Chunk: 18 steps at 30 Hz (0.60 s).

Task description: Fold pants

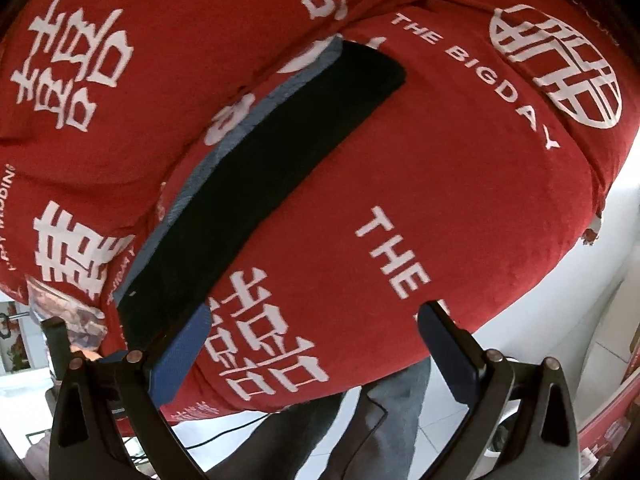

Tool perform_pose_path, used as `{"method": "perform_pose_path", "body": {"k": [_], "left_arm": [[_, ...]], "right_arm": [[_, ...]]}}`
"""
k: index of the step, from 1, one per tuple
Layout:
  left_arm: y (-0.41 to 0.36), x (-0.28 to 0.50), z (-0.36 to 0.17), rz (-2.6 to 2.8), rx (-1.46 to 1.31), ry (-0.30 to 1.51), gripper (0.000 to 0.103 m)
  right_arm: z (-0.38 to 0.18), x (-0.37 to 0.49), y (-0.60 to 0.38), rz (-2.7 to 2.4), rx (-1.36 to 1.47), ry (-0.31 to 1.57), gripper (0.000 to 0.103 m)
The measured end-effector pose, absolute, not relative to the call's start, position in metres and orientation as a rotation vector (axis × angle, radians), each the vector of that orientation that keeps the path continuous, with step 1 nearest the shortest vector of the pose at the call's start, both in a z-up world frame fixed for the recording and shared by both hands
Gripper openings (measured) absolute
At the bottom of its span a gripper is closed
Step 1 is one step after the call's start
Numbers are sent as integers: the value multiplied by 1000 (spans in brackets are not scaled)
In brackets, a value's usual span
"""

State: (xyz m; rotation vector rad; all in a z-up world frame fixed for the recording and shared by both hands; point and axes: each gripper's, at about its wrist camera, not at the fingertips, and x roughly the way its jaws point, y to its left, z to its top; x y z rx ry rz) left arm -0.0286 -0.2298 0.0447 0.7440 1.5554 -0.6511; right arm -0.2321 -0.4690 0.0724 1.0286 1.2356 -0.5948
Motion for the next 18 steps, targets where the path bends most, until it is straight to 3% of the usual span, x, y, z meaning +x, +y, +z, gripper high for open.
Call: {"method": "perform_pose_path", "body": {"k": [18], "left_arm": [[-307, -27, -5, -569, 590, 1509, 103]], "right_arm": [[-12, -229, -496, -530, 1068, 1312, 103]]}}
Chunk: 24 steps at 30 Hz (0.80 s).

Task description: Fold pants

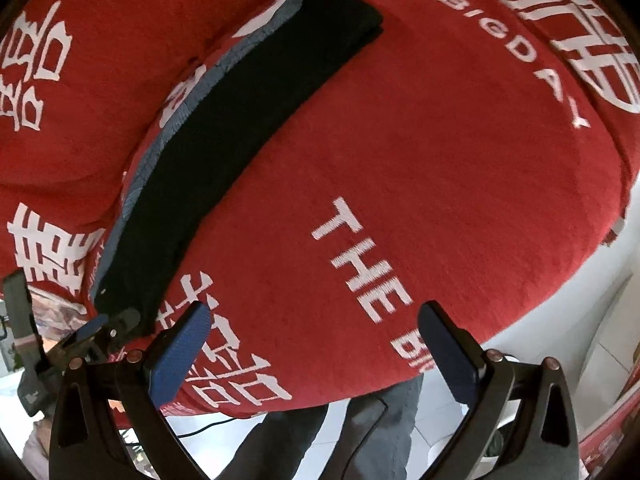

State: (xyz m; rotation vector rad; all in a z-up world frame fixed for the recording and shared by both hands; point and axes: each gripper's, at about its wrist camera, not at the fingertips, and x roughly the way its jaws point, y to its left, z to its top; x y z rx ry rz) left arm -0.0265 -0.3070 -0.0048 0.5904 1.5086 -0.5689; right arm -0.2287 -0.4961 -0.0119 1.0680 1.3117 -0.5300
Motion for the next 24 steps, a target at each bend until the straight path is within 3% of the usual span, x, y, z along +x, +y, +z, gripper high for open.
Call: {"method": "perform_pose_path", "body": {"k": [24], "left_arm": [[-314, -22, -43, -528, 639, 1462, 103]], "right_arm": [[-43, -193, -544, -494, 1097, 1186, 103]]}}
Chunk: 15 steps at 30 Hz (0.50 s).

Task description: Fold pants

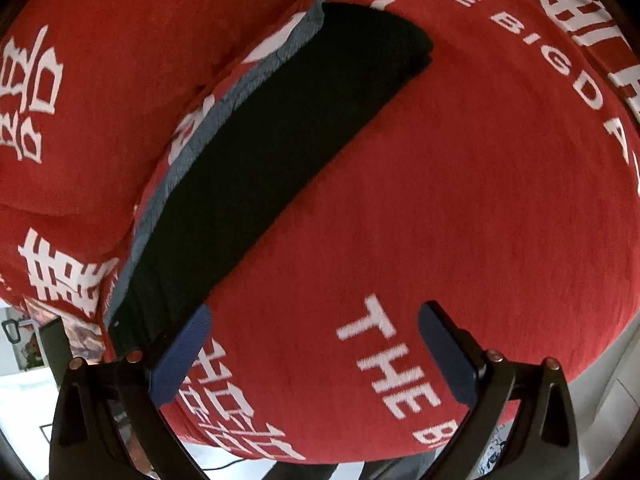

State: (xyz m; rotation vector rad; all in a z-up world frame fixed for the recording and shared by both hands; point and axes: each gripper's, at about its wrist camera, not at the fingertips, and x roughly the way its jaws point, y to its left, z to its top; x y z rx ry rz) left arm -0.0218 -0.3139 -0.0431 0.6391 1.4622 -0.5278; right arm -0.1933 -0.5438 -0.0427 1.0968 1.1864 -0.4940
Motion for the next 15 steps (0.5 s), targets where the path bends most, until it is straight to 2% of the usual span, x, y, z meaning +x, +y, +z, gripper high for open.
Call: {"method": "perform_pose_path", "body": {"k": [15], "left_arm": [[-332, -23, -57, -535, 689, 1452, 103]], "right_arm": [[-46, -189, -582, -498, 1121, 1146, 103]]}}
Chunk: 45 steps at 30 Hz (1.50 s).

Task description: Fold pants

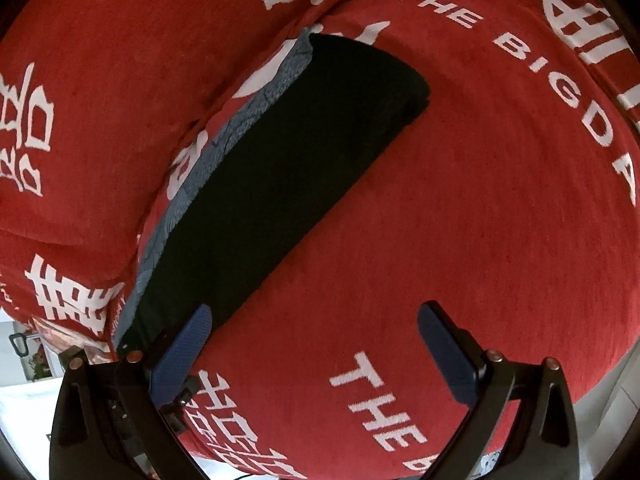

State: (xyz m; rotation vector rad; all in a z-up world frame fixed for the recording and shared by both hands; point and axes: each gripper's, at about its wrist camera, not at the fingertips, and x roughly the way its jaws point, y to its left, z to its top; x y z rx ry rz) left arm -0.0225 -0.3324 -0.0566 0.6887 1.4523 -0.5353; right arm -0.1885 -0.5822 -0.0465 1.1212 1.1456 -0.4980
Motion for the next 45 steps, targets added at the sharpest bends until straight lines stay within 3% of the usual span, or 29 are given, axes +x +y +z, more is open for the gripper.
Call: {"method": "perform_pose_path", "body": {"k": [30, 32, 34, 36, 38, 39, 40, 45], "left_arm": [[-350, 13, -48, -539, 633, 1381, 103], [-353, 18, -52, -529, 618, 1393, 103], [-356, 20, -54, -520, 614, 1398, 103], [-357, 20, -55, -518, 603, 1396, 103], [-358, 20, -57, -517, 599, 1398, 103], [-358, 19, -57, -515, 598, 1401, 103], [-359, 20, -58, -514, 596, 1404, 103], [-365, 20, -58, -525, 583, 1390, 103]], "right_arm": [[-50, -189, -615, -498, 1195, 1038, 102], [-51, -188, -622, -509, 1204, 1005, 93], [-58, -184, -631, -504, 1243, 978, 70], [-64, -179, -636, -522, 1252, 979, 64], [-70, -177, -640, -560, 1240, 989, 43], [-72, -176, -642, -577, 1240, 990, 17], [-73, -175, -644, -582, 1243, 982, 8], [-58, -167, -645, -521, 1165, 940, 7]]}}
